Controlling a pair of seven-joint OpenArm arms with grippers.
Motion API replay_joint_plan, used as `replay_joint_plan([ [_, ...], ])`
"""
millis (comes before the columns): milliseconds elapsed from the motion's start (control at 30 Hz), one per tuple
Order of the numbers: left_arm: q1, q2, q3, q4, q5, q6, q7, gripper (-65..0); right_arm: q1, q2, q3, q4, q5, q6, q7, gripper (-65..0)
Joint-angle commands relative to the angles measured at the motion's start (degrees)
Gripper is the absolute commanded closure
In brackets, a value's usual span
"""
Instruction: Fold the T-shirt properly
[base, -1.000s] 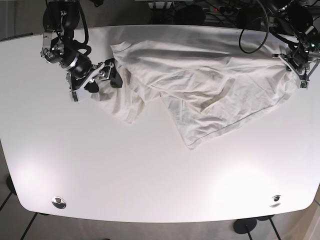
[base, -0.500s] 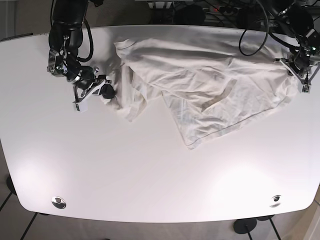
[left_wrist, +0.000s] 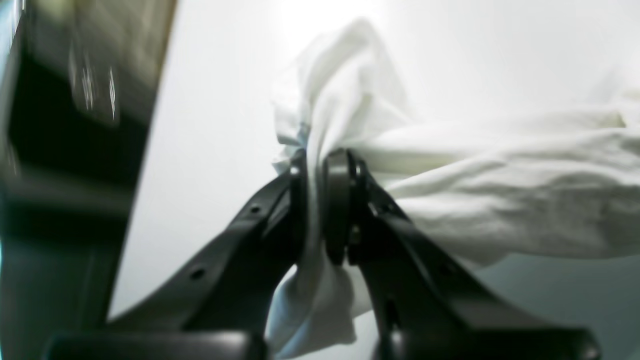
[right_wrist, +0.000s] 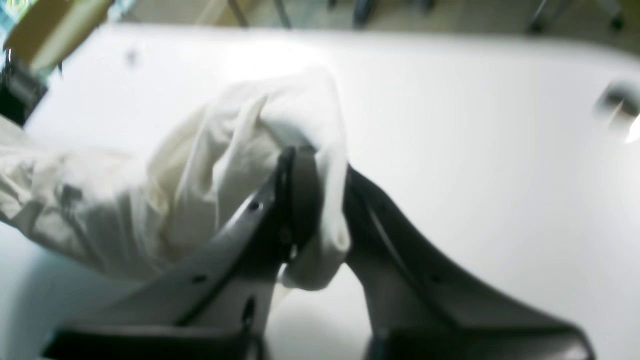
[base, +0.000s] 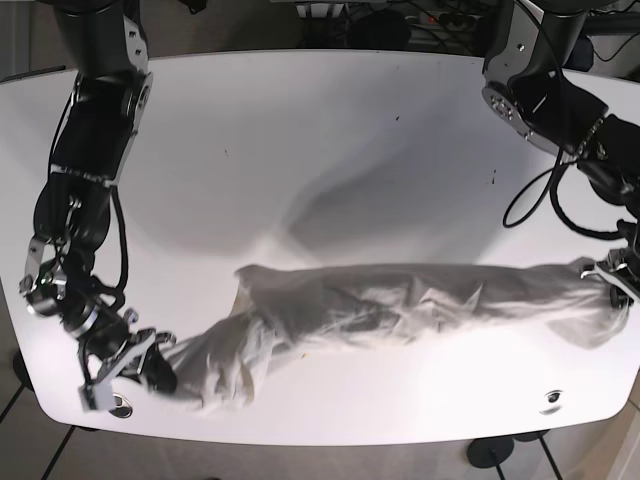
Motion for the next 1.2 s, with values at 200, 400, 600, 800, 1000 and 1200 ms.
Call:
replay_joint_plan([
  [200,-10.24,-3.29,0.45,-5.96,0.28,0.12,-1.33,-0.7,13.00,4.68,0.99,-2.70,0.89,-0.19,-1.13,-1.9],
  [400,11.83,-3.12,-1.48,-5.78,0.01,0.12,-5.99,-0.6,-13.99,3.18,3.27,0.73,1.24,0.16,2.56,-1.9],
  [600,29.32,-2.06,-6.32,-11.06,0.10,0.12,-13.55,-0.6,-36.58,0.54,3.36,5.04,1.32,0.34,7.31,-1.9],
  [800,38.73,-1.89,-8.95,-10.36,0.01,0.12,-13.46,-0.7,-49.15,-1.74,3.36,12.51,1.24,0.43,7.31,-1.9],
  [1000,42.42,-2.24,-3.06,-3.59,0.10,0.12,-13.37,-28.7,-51.35,-2.80,3.10,14.97,1.24,0.43,7.04,-1.9],
  [1200,38.73,-4.17,10.83,0.63,0.10,0.12,-13.37,-40.0,-50.21,-2.88,3.01,14.97,1.24,0.43,7.04,-1.9],
])
